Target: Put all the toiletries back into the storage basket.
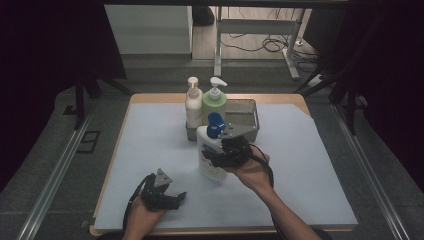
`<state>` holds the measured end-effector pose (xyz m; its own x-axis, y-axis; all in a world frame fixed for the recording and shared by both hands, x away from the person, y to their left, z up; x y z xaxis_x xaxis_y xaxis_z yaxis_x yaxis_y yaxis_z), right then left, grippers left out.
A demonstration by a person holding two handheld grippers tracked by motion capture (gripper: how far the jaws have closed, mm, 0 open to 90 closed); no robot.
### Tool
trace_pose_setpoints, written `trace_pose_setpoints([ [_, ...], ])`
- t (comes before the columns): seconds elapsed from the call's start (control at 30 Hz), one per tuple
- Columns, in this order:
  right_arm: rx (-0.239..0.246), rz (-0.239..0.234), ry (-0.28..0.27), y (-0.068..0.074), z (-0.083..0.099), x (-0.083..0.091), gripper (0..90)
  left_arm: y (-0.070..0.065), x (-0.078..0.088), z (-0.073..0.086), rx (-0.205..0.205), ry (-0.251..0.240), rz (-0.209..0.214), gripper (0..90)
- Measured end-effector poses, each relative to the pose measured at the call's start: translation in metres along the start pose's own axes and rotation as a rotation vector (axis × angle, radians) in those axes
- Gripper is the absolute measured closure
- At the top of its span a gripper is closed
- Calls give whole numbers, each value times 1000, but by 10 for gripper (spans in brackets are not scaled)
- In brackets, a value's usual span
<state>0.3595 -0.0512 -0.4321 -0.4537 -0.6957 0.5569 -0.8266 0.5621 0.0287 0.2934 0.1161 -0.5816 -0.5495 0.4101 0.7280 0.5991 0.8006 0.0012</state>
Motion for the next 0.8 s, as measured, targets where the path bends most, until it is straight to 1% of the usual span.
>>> trace_pose_setpoints([
  [0.23,-26,18,3,-14,1,14,400,0,0,0,0,-1,1,122],
  [0.43,-36,36,4,-24,2,23,400,0,0,0,0,-1,1,122],
  [0.8,-71,83,3,-44,1,42,401,0,0,0,0,-1,1,122],
])
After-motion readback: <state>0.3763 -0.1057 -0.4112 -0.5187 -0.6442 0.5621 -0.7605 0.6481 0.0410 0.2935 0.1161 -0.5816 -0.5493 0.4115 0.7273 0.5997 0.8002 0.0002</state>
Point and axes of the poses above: each handheld gripper's, and its own axes: x roughly backward along the jaws, z roughly out of its underside, y roughly to its left, the point moved 8 cm from there along -x, roughly forward along the jaws, and after that the axes turned 3 degrees about -z, right-handed, at the moved point
